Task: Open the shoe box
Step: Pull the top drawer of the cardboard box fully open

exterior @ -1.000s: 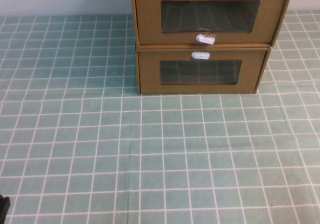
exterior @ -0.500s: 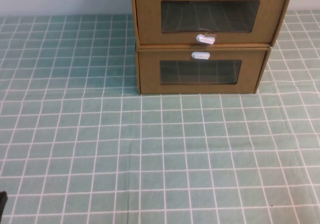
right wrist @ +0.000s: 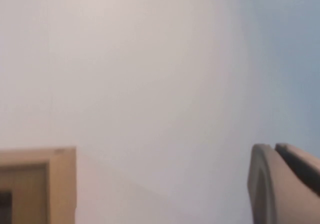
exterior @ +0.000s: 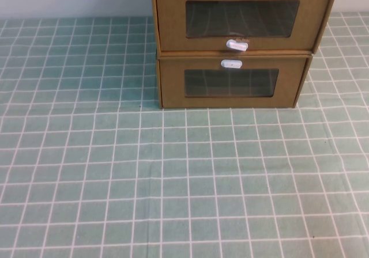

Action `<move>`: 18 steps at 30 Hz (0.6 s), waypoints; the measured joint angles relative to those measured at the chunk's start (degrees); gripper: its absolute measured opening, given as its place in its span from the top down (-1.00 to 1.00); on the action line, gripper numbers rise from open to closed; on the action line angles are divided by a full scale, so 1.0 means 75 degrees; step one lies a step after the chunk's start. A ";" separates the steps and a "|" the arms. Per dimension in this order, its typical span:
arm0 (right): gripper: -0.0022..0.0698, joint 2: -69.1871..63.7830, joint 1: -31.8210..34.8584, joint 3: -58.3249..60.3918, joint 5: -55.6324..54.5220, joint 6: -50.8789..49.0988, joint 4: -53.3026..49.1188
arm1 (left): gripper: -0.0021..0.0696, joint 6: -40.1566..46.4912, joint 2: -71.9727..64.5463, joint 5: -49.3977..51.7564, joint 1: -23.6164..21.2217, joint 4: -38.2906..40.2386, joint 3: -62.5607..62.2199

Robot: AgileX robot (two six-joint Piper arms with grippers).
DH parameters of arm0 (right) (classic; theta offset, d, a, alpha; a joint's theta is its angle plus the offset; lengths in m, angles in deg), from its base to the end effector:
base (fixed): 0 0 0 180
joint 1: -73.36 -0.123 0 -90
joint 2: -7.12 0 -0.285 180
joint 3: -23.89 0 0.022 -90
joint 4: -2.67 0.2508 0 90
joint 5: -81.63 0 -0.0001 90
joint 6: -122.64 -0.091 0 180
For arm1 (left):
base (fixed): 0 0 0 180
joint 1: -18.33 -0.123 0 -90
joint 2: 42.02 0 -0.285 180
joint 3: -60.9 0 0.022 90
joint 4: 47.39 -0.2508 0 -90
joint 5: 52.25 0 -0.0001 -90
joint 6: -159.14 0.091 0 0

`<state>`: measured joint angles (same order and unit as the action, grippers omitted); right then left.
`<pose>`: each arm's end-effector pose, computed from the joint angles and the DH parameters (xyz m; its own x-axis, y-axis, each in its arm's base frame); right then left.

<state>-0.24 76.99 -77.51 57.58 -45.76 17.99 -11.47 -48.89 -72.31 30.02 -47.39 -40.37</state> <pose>0.0457 -0.0127 0.2406 0.4645 0.0130 -0.8855 0.1387 0.9865 0.0873 0.0473 -0.0098 0.2359 0.4331 0.0770 -0.8981 0.1337 0.9798 0.1485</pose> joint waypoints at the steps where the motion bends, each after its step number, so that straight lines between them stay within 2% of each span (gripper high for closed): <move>1: 0.98 0.0000 0.0000 0.0000 -0.0255 -0.0037 0.0016 | 0.96 0.0000 0.0000 -0.0124 0.0000 0.0000 0.0000; 4: 0.98 0.0000 0.0000 0.0000 -0.1176 -0.0704 0.0044 | 0.96 -0.0167 0.0000 -0.0969 0.0000 0.0112 0.0000; 7: 0.98 0.0000 0.0000 0.0000 -0.2273 -0.1886 0.0059 | 0.96 -0.0691 0.0000 -0.2393 0.0000 0.0704 0.0000; 9: 0.98 0.0036 0.0000 -0.0015 -0.2838 -0.2550 0.0074 | 0.96 -0.0903 0.0000 -0.2771 0.0000 0.1224 -0.0145; 13: 0.98 0.0047 0.0000 -0.0692 -0.2885 -0.3049 0.0107 | 0.96 -0.0896 0.0000 -0.2576 0.0000 0.1899 -0.1075; 18: 0.98 -0.0122 0.0000 -0.3034 -0.2140 -0.3143 0.0070 | 0.96 -0.0242 -0.0393 -0.2045 0.0000 0.2052 -0.2830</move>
<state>-1.16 76.99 -100.26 41.53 -69.33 18.51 -13.28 -51.83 -87.65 30.02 -32.00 -61.60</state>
